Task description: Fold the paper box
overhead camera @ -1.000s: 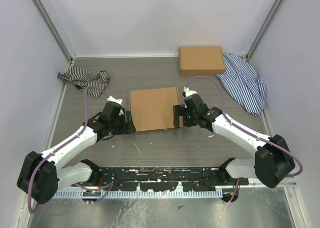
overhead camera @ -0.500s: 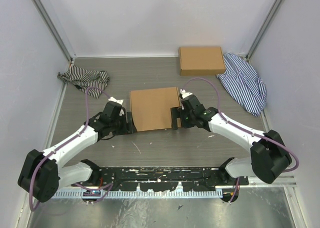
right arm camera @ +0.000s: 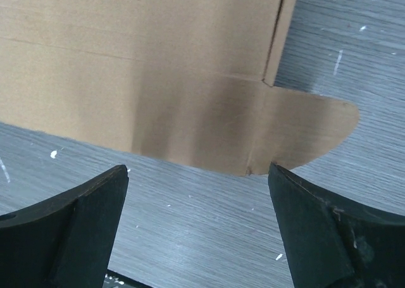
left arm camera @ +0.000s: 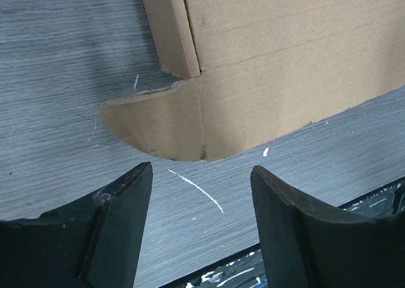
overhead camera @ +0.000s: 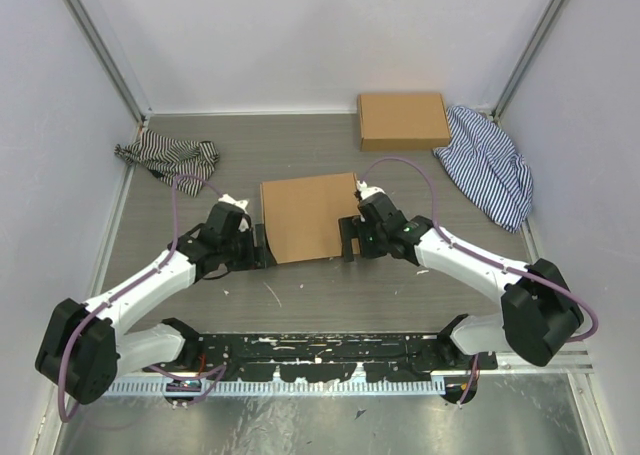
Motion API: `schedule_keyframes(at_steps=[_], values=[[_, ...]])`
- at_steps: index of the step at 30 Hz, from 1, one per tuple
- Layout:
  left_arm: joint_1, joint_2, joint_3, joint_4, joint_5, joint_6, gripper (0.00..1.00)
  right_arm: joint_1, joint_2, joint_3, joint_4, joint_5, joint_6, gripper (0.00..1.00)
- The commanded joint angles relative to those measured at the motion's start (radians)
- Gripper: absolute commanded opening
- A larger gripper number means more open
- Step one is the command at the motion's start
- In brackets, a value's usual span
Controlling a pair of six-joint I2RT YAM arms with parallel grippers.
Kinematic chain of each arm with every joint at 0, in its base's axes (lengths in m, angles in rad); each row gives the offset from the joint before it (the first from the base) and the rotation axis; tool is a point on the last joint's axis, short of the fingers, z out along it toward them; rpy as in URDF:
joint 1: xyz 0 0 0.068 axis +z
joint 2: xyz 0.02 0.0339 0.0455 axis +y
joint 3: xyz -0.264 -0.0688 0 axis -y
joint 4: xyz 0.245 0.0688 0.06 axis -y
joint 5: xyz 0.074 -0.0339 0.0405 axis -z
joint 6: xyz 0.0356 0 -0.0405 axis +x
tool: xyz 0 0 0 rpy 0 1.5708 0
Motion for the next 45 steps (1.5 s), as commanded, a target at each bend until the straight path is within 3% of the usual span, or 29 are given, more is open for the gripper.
schedule_keyframes(at_steps=[1,9,17,27,36,45], values=[[0.001,-0.035,0.022,-0.006,-0.002,0.000,0.70,0.006,-0.024,0.040,-0.012,0.136,-0.018,0.99],[0.000,-0.049,0.077,-0.016,-0.030,0.017,0.72,0.004,0.019,0.113,-0.025,0.221,-0.046,1.00],[0.000,0.073,0.109,-0.029,-0.048,0.051,0.72,-0.006,0.094,0.139,-0.009,0.199,-0.048,1.00],[-0.001,0.111,0.095,0.060,-0.007,0.055,0.72,-0.016,0.102,0.114,0.044,0.038,-0.087,1.00],[-0.004,0.145,0.106,0.075,-0.002,0.062,0.73,-0.015,0.119,0.109,0.043,0.045,-0.094,1.00],[-0.033,0.217,0.117,0.107,0.051,0.050,0.73,-0.015,0.133,0.103,0.060,-0.062,-0.107,0.99]])
